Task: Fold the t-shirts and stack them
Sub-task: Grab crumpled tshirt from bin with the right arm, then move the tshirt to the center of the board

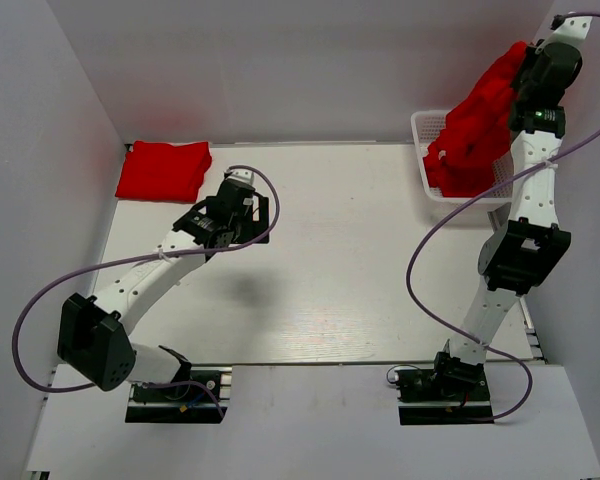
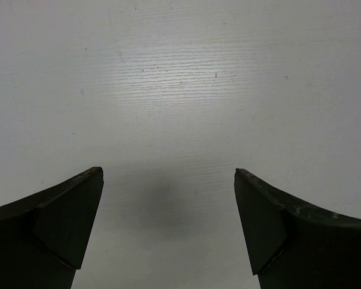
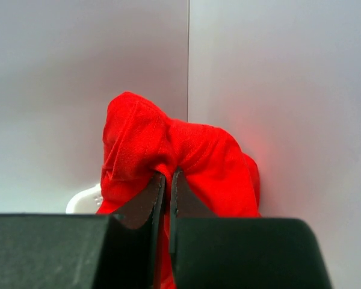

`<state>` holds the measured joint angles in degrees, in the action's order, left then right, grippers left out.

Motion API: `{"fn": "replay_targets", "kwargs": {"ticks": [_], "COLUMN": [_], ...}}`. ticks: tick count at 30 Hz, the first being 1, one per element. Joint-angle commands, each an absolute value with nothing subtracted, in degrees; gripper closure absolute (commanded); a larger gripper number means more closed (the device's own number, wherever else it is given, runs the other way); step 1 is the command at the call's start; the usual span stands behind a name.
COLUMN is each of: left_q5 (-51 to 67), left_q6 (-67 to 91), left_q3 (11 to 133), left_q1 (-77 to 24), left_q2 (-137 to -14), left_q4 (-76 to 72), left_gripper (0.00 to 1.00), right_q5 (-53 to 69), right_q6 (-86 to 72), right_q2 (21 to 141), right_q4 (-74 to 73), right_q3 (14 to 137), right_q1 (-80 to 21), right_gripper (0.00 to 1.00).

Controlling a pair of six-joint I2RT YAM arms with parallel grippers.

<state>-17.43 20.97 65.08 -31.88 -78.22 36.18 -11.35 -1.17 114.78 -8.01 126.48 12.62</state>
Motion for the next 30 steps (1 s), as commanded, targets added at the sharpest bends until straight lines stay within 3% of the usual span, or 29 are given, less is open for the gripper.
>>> {"fn": "replay_targets", "kwargs": {"ticks": [1, 9, 19, 30], "left_q5": [-18.2, -19.3, -18.3, -20.0], "left_q6": [21.4, 21.4, 21.4, 23.4], "left_q3": [66.3, 66.3, 66.3, 68.8], "left_q1": [-31.6, -31.6, -31.6, -31.6], "left_q2": [-74.5, -74.0, -74.0, -73.4], "left_q4": [36.2, 36.2, 36.2, 39.5], "left_gripper": [0.00, 0.00, 0.00, 0.00], "right_q5": [-10.6, -7.8, -0.6, 21.7], "right_q6": [-0.4, -4.3, -12.0, -17.5], "right_q2": [114.4, 112.7, 107.3, 102.6], "right_q4": [-5.4, -0.7, 16.0, 11.4], "right_q3": [129.0, 133.2, 136.4, 137.7], "right_q1": [12.7, 12.6, 12.3, 7.9], "right_gripper": [1.00, 1.00, 1.00, 1.00]}}
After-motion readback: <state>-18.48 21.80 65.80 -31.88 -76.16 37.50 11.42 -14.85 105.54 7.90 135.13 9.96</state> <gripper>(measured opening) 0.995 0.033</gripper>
